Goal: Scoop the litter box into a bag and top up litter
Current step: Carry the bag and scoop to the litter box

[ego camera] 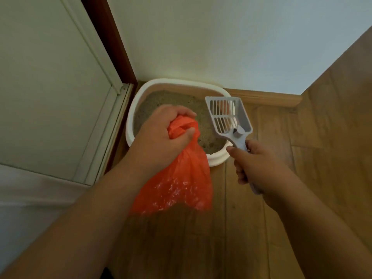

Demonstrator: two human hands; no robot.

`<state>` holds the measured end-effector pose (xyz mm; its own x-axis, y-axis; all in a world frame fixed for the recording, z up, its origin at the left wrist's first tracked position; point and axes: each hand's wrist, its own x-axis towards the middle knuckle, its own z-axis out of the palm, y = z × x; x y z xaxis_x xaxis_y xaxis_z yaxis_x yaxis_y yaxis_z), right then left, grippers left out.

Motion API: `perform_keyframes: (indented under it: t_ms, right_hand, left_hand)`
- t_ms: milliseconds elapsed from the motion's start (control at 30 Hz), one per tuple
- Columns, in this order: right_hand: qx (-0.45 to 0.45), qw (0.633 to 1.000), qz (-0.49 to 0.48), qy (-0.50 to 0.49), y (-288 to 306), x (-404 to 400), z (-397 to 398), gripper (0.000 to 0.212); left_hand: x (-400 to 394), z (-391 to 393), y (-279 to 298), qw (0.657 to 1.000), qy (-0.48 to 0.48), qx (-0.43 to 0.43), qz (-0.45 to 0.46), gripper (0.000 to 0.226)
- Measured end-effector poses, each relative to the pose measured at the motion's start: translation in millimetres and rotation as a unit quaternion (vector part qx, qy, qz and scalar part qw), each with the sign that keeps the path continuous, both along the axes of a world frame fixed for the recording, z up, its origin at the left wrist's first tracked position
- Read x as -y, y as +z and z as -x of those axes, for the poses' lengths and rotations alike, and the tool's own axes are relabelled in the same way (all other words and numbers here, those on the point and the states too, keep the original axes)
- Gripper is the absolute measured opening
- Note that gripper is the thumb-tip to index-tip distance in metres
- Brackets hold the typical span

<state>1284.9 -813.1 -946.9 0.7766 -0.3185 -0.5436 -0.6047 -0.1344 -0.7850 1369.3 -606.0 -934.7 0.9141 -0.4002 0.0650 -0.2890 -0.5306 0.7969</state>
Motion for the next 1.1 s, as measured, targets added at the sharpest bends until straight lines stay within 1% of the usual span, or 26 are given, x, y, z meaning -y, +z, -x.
perform_keyframes:
  t_ms: [100,167,267,333,467,567,667,733,800,867,933,1033,1100]
  right_hand:
    - [0.038,0.999,-0.016,-0.024,11,6,0,0.015]
    - [0.051,0.998,-0.027,-0.04,20,7,-1,0.016]
    - [0.036,0.996,-0.061,-0.057,24,6,1,0.014]
    - [0.036,0.995,-0.077,-0.049,26,4,2,0.016]
    - [0.088,0.989,-0.119,-0.019,33,-6,1,0.014]
    - [0.107,0.978,-0.179,-0.005,37,-16,-4,0.021]
    - [0.124,0.969,-0.211,-0.015,37,-23,-9,0.029]
    - [0.138,0.97,-0.197,-0.032,34,-23,-12,0.032]
    - [0.149,0.974,-0.163,-0.049,30,-19,-15,0.038]
    - [0.154,0.977,-0.133,-0.064,26,-15,-17,0.043]
    - [0.163,0.977,-0.115,-0.071,22,-11,-18,0.045]
    - [0.19,0.971,-0.12,-0.079,20,-10,-19,0.043]
    - [0.206,0.966,-0.127,-0.09,18,-9,-21,0.042]
  left_hand:
    - [10,4,8,0.996,-0.01,0.007,0.085,0.04]
    - [14,6,11,0.993,0.007,-0.031,0.114,0.047]
    - [18,12,12,0.99,0.016,-0.1,0.102,0.058]
    - [17,17,13,0.986,-0.006,-0.136,0.096,0.065]
    - [13,20,17,0.978,-0.055,-0.175,0.104,0.074]
    - [14,21,16,0.968,-0.082,-0.212,0.108,0.075]
    - [18,25,10,0.967,-0.101,-0.225,0.071,0.078]
    - [20,23,3,0.974,-0.1,-0.201,0.019,0.085]
    - [20,19,-3,0.983,-0.086,-0.158,-0.033,0.091]
    - [19,14,-5,0.988,-0.053,-0.129,-0.063,0.086]
    - [18,10,-6,0.989,-0.025,-0.121,-0.075,0.079]
    - [18,5,-6,0.987,-0.025,-0.125,-0.098,0.058]
    - [20,4,-4,0.984,-0.033,-0.137,-0.108,0.049]
